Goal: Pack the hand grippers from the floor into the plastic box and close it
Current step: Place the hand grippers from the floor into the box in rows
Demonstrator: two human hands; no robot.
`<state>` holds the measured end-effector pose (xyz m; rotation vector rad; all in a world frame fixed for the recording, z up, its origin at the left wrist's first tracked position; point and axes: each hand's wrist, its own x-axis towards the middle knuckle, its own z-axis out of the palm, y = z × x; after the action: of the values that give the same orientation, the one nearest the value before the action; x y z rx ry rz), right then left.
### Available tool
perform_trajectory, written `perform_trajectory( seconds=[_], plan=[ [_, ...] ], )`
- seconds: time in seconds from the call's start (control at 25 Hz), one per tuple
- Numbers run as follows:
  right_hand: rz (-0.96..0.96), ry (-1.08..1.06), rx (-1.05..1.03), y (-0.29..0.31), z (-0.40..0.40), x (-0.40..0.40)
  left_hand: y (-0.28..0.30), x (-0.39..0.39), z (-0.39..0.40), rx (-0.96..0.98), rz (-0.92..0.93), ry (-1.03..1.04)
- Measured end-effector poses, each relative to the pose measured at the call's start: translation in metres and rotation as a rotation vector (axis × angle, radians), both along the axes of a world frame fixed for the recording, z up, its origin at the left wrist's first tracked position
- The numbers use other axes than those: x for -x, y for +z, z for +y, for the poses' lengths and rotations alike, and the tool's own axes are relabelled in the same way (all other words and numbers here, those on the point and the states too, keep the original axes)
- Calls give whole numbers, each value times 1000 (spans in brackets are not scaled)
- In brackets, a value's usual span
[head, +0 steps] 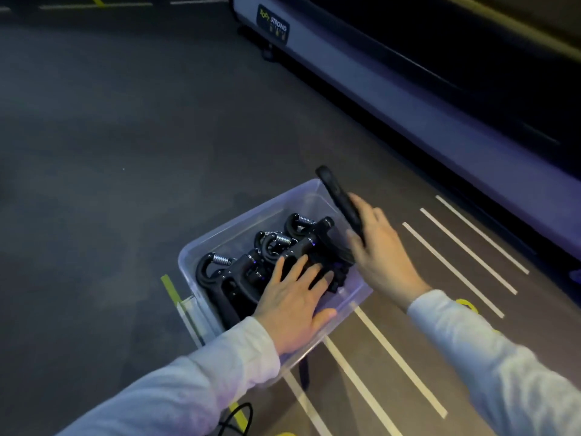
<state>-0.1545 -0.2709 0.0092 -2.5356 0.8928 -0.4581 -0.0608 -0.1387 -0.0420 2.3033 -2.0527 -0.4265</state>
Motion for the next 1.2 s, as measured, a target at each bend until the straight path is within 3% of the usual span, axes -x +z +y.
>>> perform_trajectory(
  seconds=[0.16, 0.32, 0.48, 0.8, 0.92, 1.08, 1.2],
  plan=[
    [372, -23, 141, -25, 7, -11, -1, -3, 3, 32, 51, 13],
    [513, -15, 394, -42, 13, -7, -4, -4, 5, 39, 58, 6],
    [595, -30, 242, -48, 15, -9, -6, -6, 7, 53, 35, -11],
    [637, -104, 203, -43, 13, -17, -1, -20, -2, 197, 54, 59],
    [571, -68, 332, -48, 14, -9, -6, -26, -11, 112, 51, 74],
    [678, -44, 31, -54, 7, -4, -11, -27, -14, 10, 11, 60],
    [695, -25, 14, -55, 7, -4, -13, -26, -15, -17, -30, 61]
  ],
)
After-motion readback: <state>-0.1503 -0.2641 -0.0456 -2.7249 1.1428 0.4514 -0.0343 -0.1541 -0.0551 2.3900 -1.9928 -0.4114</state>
